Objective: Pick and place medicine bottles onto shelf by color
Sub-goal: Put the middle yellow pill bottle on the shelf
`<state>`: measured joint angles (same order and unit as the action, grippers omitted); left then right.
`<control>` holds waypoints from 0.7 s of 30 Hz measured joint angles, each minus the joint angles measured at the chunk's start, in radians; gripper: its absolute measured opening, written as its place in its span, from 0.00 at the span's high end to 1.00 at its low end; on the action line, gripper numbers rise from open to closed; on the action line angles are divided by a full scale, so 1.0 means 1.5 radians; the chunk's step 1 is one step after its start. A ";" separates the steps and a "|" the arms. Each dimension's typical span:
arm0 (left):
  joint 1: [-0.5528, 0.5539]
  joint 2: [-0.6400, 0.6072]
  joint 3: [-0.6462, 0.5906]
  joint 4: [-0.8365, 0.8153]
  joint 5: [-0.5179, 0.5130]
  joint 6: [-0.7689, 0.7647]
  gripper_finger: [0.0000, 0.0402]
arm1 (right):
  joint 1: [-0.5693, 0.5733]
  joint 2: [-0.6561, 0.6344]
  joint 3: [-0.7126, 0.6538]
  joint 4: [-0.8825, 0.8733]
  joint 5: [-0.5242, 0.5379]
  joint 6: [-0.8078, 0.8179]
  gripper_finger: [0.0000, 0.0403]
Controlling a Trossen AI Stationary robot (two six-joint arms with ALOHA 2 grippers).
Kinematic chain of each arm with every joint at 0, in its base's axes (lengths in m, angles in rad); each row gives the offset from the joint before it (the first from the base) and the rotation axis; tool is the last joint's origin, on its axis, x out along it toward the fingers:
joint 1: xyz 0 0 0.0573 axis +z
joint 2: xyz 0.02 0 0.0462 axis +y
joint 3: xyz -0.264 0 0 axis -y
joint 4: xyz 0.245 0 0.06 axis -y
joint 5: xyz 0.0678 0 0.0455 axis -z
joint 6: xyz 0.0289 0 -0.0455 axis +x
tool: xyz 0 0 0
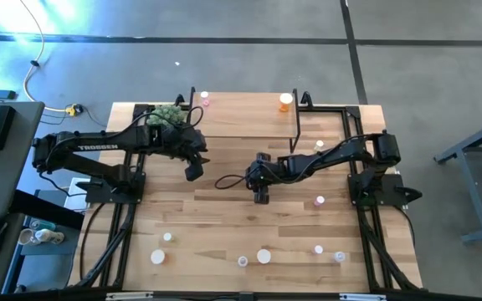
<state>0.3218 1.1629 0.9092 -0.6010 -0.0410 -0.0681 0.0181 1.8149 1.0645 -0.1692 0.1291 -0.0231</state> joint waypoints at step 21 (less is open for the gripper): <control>0.000 0.000 0.000 0.001 0.000 0.000 0.57 | -0.016 -0.058 0.000 0.049 0.002 -0.025 0.75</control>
<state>0.3218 1.1632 0.9092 -0.6000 -0.0410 -0.0677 -0.0055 1.7277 1.0645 -0.0964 0.1316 -0.0612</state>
